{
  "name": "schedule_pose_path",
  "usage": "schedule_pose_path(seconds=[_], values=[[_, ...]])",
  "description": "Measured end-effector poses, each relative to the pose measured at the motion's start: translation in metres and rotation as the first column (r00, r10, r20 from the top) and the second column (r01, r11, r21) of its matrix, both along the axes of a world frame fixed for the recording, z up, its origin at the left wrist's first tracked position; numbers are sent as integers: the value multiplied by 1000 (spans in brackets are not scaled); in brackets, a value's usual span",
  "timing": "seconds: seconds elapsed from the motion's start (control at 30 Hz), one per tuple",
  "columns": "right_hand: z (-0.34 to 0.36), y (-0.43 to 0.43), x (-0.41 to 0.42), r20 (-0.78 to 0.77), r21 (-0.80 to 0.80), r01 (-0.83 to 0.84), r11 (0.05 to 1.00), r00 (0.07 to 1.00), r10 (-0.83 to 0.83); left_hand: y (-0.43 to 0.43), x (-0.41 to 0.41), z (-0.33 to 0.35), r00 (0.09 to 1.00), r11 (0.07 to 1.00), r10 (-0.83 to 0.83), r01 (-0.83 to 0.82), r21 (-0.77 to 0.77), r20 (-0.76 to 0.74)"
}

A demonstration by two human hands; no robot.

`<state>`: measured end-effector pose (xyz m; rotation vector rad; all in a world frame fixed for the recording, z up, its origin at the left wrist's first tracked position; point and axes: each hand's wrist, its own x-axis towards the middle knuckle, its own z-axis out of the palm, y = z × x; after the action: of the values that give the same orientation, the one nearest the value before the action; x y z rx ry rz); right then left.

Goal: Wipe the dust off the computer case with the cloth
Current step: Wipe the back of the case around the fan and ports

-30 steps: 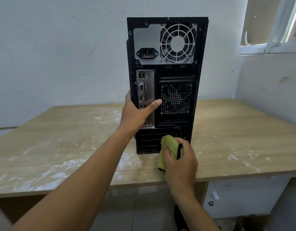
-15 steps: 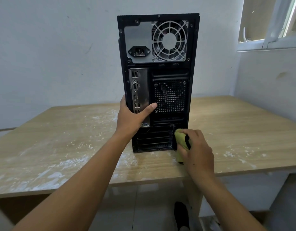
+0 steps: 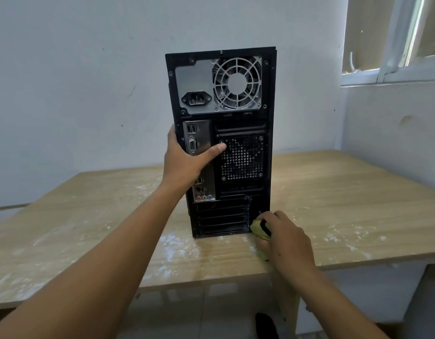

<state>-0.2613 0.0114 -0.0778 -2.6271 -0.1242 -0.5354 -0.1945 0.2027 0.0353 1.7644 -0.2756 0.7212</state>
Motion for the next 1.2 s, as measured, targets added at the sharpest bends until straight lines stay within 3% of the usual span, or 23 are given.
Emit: schedule_pose_path(seconds=[0.23, 0.43, 0.7, 0.83, 0.97, 1.07, 1.2], values=[[12, -12, 7, 179, 90, -84, 992, 982, 67, 10, 13, 71, 978, 997, 6, -21, 71, 208], [19, -8, 9, 438, 260, -108, 959, 899, -17, 9, 15, 126, 932, 953, 24, -130, 272, 361], [9, -7, 21, 363, 125, -124, 984, 929, 71, 10, 27, 120, 868, 954, 82, -211, 213, 490], [-1, -11, 17, 248, -42, -96, 994, 963, 103, 12, 29, 121, 849, 946, 88, -235, 224, 522], [4, -13, 14, 157, -75, -84, 994, 983, 95, 12, 30, 121, 826, 941, 89, -253, 226, 557], [3, -11, 8, 1, -197, -98, 976, 995, 100, 14, 32, 120, 815, 940, 91, -260, 221, 573], [1, -11, 6, -29, -195, -93, 976, 996, 89, 14, 34, 119, 809, 937, 83, -263, 231, 582]])
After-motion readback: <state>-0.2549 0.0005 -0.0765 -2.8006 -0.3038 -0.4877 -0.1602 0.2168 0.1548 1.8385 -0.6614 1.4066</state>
